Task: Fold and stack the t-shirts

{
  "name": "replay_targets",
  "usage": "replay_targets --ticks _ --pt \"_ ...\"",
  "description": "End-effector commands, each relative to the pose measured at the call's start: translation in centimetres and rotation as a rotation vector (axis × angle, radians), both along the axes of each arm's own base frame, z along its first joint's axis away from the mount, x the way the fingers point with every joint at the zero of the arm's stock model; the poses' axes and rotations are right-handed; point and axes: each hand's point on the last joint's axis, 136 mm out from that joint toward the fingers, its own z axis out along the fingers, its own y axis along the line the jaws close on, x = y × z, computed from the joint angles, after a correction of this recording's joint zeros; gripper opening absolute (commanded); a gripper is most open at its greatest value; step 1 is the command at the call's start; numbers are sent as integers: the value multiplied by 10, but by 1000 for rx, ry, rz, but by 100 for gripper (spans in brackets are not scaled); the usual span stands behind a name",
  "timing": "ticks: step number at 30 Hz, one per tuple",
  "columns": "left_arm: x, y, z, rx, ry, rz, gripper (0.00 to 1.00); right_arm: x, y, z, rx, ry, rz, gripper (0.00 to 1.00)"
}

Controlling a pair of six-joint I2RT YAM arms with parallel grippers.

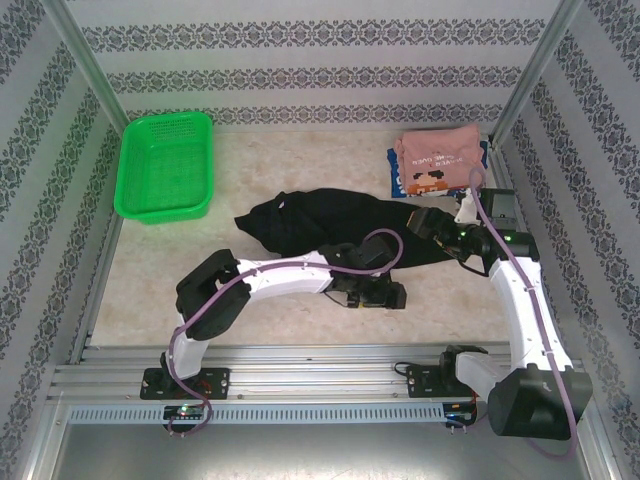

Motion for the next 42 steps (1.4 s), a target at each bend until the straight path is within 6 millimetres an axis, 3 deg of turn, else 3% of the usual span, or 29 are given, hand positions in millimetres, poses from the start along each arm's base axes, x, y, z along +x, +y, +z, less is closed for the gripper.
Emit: replay_targets --ticks 1,4,11,13,17,27,31,36,40,42 --pt "12 -13 17 -142 87 276 80 2 8 7 -9 -30 49 96" --pt "14 -14 3 -145 137 406 80 3 11 7 -4 -29 58 96" --pt "42 -24 3 -137 98 553 81 -3 21 12 -10 -48 97 96" --pt "43 -29 -3 -152 120 572 81 -6 23 11 -12 -48 105 96" --pt "42 -19 -21 -119 156 632 79 -10 24 15 -37 -61 122 96" --pt "36 -11 -30 -63 170 697 75 -9 25 23 -37 -87 121 96" --pt "36 -3 -48 -17 179 733 64 -10 25 24 -34 -91 120 96" --pt "37 18 -65 36 175 758 31 -10 25 27 -33 -97 111 97" --pt "38 50 -65 69 126 763 5 -12 23 25 -44 -97 106 96" --pt "38 71 -58 86 87 759 0 -12 22 23 -44 -97 102 96"
